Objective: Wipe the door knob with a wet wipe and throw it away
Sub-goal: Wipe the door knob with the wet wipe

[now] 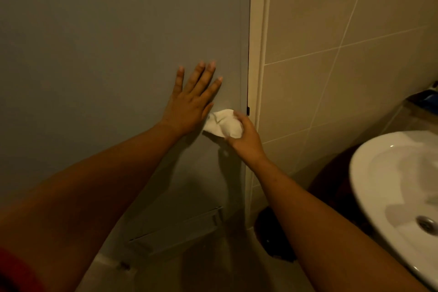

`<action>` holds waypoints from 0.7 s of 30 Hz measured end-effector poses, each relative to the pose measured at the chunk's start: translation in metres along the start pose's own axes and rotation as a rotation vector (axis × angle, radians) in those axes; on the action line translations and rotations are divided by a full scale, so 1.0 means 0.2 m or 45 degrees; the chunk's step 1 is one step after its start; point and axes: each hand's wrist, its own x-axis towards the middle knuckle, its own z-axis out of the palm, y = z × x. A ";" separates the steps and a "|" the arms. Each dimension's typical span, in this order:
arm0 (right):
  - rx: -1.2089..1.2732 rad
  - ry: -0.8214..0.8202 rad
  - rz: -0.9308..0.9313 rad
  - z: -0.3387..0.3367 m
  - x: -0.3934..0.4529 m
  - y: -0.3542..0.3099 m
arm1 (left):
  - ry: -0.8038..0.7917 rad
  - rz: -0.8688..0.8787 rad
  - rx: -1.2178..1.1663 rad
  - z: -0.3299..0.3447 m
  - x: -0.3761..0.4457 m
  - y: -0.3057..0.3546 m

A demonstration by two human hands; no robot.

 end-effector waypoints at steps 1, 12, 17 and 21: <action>0.038 -0.038 0.016 -0.02 -0.01 0.00 | 0.032 -0.032 -0.064 0.00 -0.01 0.02; 0.094 0.098 0.349 -0.27 0.13 0.04 | -0.075 -0.648 -0.996 -0.01 -0.09 0.43; -0.596 -0.150 -0.105 -0.46 0.17 0.01 | -0.205 -0.843 -1.047 0.03 -0.05 0.60; -0.851 -0.263 -0.503 -0.57 0.23 -0.08 | -0.084 -1.319 -1.192 0.07 0.01 0.72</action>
